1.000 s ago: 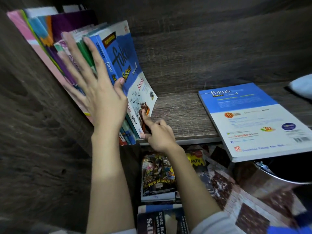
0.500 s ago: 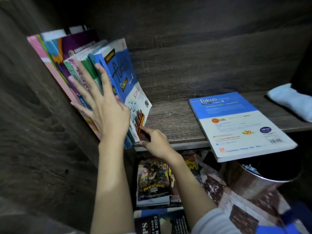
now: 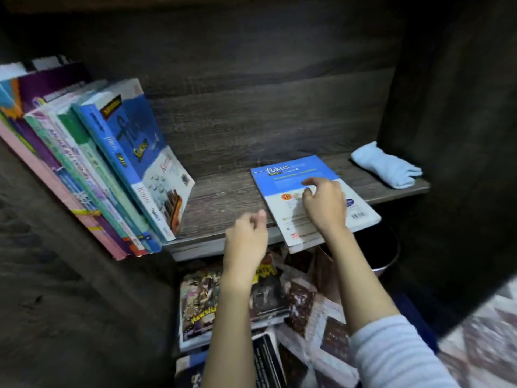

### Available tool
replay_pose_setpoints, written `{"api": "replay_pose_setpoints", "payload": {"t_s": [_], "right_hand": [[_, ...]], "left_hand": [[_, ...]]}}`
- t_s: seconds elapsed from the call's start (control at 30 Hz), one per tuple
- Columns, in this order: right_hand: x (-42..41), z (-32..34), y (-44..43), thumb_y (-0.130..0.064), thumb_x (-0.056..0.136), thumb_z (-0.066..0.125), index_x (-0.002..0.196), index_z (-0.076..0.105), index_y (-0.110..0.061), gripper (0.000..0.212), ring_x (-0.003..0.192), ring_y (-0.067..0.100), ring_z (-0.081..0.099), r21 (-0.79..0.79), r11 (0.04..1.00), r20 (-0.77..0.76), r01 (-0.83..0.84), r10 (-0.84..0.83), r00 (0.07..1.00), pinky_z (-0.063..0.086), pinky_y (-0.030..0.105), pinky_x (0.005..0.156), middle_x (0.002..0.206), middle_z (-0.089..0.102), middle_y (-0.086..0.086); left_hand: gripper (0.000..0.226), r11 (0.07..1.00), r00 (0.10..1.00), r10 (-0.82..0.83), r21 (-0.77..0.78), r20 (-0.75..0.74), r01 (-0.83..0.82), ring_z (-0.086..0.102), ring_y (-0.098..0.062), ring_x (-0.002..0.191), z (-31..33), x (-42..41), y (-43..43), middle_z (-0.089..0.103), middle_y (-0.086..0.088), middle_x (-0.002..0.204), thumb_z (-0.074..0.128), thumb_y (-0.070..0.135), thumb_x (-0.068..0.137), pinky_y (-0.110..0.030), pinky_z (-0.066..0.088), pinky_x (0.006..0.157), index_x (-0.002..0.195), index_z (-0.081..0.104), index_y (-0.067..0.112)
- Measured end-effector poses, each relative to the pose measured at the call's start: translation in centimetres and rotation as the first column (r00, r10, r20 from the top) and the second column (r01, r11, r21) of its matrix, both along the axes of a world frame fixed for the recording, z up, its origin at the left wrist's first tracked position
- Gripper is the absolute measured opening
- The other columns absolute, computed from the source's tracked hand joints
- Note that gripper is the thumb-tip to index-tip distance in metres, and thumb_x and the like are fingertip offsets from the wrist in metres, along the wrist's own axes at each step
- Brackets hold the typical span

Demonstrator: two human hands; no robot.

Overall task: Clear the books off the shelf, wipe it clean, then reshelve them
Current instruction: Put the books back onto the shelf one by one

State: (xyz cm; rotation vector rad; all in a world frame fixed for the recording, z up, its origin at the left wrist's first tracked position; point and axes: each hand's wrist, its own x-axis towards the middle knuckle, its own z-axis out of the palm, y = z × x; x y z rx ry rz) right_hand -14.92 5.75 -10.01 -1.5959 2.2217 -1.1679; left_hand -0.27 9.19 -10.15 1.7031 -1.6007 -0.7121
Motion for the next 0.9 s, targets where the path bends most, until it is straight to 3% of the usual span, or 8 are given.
{"api": "replay_pose_setpoints", "payload": {"t_s": [0.1,0.23,0.33,0.43,0.6,0.67,0.77,0.9], "right_hand": [[-3.2,-0.5,0.3,-0.02,0.091,0.05,0.125,0.058,-0.013,0.036,0.124,0.034,0.042,0.145,0.982,-0.08,0.124,-0.113,0.99,0.035,0.037,0.098,0.132,0.053,0.013],[-5.9,-1.7,0.8,-0.035,0.092,0.049,0.134,0.044,-0.009,0.05,0.129,0.038,0.036,0.354,0.909,-0.035,0.221,-0.223,0.974,0.031,0.043,0.103,0.141,0.041,0.016],[-6.9,-2.1,0.7,-0.038,0.089,0.055,0.135,0.039,-0.008,0.058,0.128,0.038,0.04,0.391,0.898,0.027,0.203,-0.232,0.972,0.032,0.043,0.103,0.142,0.038,0.016],[-7.4,-1.8,0.6,-0.041,0.078,0.07,0.131,0.042,-0.007,0.069,0.121,0.034,0.05,0.413,0.899,0.205,0.147,-0.249,0.947,0.041,0.04,0.099,0.137,0.044,0.016],[-7.6,-2.4,0.5,-0.046,0.073,0.074,0.102,0.06,-0.007,0.051,0.104,0.03,0.061,0.403,0.914,0.382,0.053,-0.221,0.897,0.045,0.03,0.08,0.111,0.064,0.011],[-7.7,-2.6,0.2,-0.042,0.063,0.081,0.089,0.059,-0.009,0.047,0.088,0.028,0.068,0.361,0.932,0.567,-0.009,-0.212,0.796,0.054,0.036,0.079,0.101,0.069,0.012],[-6.9,-2.2,0.6,-0.015,0.077,0.076,0.09,0.061,-0.005,0.022,0.049,0.02,0.067,0.314,0.928,0.81,-0.199,-0.152,0.566,0.056,0.032,0.047,0.067,0.071,0.011],[-6.0,-2.0,1.0,-0.009,0.087,0.064,0.097,0.063,-0.007,0.01,0.052,0.019,0.068,0.264,0.885,0.892,-0.383,-0.073,0.446,0.057,0.033,0.047,0.066,0.072,0.008]], "left_hand": [[0.05,0.969,0.993,-0.107,0.218,-0.047,0.115,0.057,-0.04,0.104,-1.8,-1.8,-0.1,0.063,-0.03,0.107,0.037,0.037,0.1,-0.037,0.043,0.083,0.089,0.063,-0.005],[0.032,0.916,0.897,-0.032,0.346,-0.441,0.203,0.061,-0.025,0.089,-2.9,-3.6,-0.3,0.066,-0.007,0.099,0.038,0.038,0.1,-0.03,0.048,0.074,0.103,0.061,0.017],[0.021,0.885,0.795,0.104,0.421,-0.598,0.201,0.057,-0.023,0.093,-3.0,-4.1,-0.4,0.062,-0.005,0.104,0.041,0.032,0.101,-0.032,0.046,0.077,0.109,0.053,0.017],[0.031,0.898,0.763,0.137,0.404,-0.631,0.173,0.055,-0.022,0.102,-3.1,-3.9,-0.8,0.058,-0.007,0.115,0.043,0.028,0.1,-0.036,0.052,0.078,0.122,0.052,0.008],[0.039,0.908,0.8,0.161,0.404,-0.578,0.109,0.06,-0.024,0.102,-3.3,-2.2,-1.9,0.061,-0.013,0.12,0.036,0.032,0.102,-0.028,0.056,0.058,0.124,0.05,0.004],[0.034,0.909,0.807,0.163,0.405,-0.568,0.102,0.062,-0.023,0.098,-3.0,-1.5,-2.1,0.063,-0.013,0.117,0.035,0.029,0.102,-0.03,0.055,0.061,0.12,0.051,0.005],[0.03,0.913,0.818,0.158,0.397,-0.554,0.093,0.062,-0.022,0.095,-2.3,-0.7,-2.4,0.064,-0.013,0.114,0.035,0.024,0.103,-0.032,0.054,0.065,0.115,0.053,0.004],[0.033,0.931,0.844,0.167,0.363,-0.509,0.035,0.062,-0.027,0.096,-1.9,-0.1,-2.8,0.063,-0.015,0.114,0.035,0.023,0.103,-0.03,0.058,0.055,0.119,0.052,-0.001]]}}
